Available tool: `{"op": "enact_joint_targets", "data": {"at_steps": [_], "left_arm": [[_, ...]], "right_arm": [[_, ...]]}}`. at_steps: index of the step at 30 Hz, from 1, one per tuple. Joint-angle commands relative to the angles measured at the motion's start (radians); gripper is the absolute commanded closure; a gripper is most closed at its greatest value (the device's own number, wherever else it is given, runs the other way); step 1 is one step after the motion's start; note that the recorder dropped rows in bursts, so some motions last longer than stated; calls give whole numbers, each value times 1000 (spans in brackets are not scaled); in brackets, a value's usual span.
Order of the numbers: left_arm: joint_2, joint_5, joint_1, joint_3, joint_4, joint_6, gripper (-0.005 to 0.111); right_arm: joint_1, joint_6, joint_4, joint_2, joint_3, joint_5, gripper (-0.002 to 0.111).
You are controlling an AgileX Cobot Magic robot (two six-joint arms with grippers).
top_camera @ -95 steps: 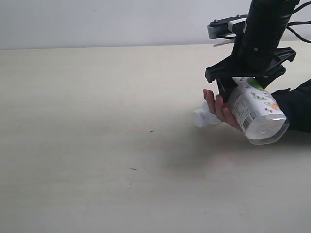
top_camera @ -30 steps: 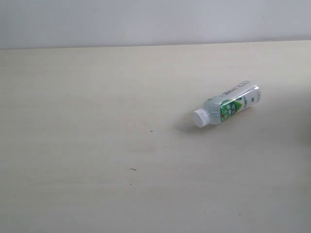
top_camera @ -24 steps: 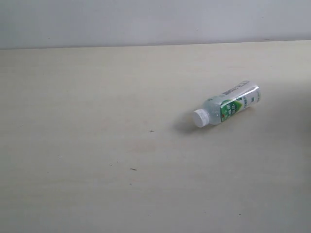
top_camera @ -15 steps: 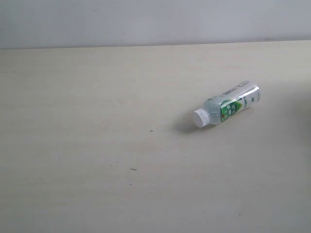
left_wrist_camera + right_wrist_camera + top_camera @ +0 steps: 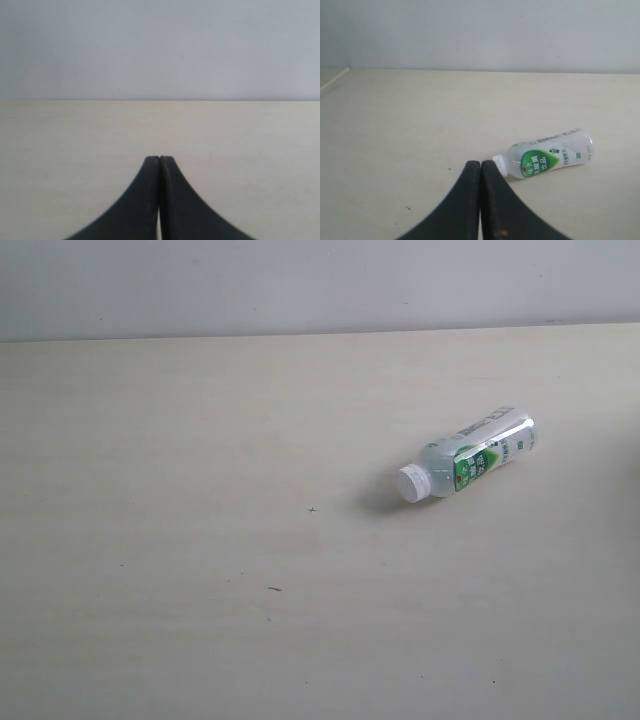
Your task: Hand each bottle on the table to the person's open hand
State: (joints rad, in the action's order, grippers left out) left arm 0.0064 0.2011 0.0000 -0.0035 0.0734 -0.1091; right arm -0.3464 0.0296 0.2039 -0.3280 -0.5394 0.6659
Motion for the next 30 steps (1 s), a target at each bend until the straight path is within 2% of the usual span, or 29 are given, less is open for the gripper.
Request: {"op": "enact_joint_targets", "data": {"at_steps": [1,30], "left_arm": [[-6,-2,0,3,3,0,107],[-6,-2,0,3,3,-2,107]], "right_arm": [[3,-1,-6,3,4,-18,108],[3,1,-13,3,4,-8,108]]}}
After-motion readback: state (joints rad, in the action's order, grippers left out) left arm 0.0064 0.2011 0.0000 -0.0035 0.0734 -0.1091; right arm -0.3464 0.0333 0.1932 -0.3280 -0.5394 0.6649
